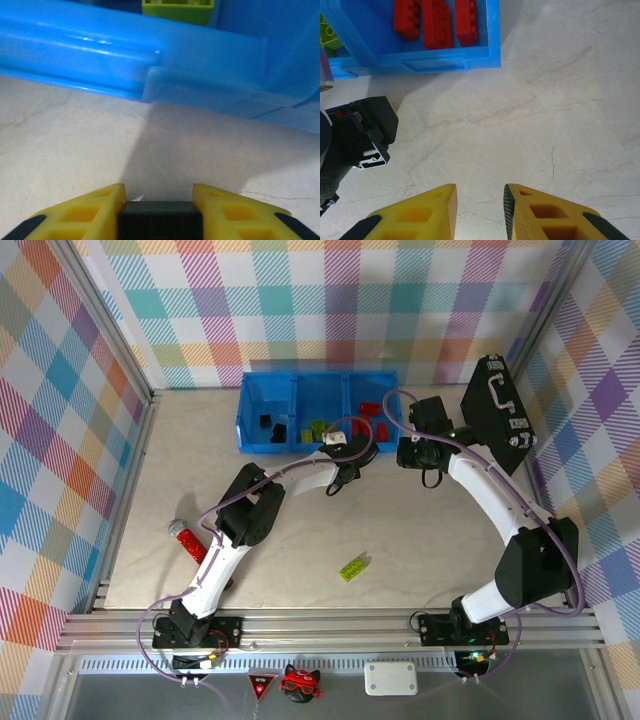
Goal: Sort the legos into containers by color
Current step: Pick up the lego from the center of the table.
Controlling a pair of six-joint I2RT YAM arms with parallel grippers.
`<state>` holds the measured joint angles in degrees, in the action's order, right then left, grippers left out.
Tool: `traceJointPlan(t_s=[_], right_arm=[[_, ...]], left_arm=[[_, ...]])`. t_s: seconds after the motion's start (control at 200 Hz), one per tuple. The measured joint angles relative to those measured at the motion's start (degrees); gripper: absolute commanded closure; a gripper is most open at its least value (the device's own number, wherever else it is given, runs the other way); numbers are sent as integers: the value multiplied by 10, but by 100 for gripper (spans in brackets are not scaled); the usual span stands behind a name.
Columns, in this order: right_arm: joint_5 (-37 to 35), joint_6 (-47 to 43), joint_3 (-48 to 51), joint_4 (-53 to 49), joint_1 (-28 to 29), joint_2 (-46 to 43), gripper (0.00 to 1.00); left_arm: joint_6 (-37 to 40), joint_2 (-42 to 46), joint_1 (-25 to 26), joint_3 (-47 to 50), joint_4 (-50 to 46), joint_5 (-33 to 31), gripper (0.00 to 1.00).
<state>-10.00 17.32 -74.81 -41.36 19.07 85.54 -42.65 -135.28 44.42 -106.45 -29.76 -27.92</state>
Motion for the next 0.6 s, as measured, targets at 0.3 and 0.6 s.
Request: traceJointPlan(t_s=[0.3, 0.6], right_arm=[[2, 5, 16, 3, 0, -18, 69], [6, 13, 22, 7, 0, -18, 69]], left_arm=[[0, 0, 0, 0, 2, 0, 74], [5, 35, -1, 43, 15, -1, 75]])
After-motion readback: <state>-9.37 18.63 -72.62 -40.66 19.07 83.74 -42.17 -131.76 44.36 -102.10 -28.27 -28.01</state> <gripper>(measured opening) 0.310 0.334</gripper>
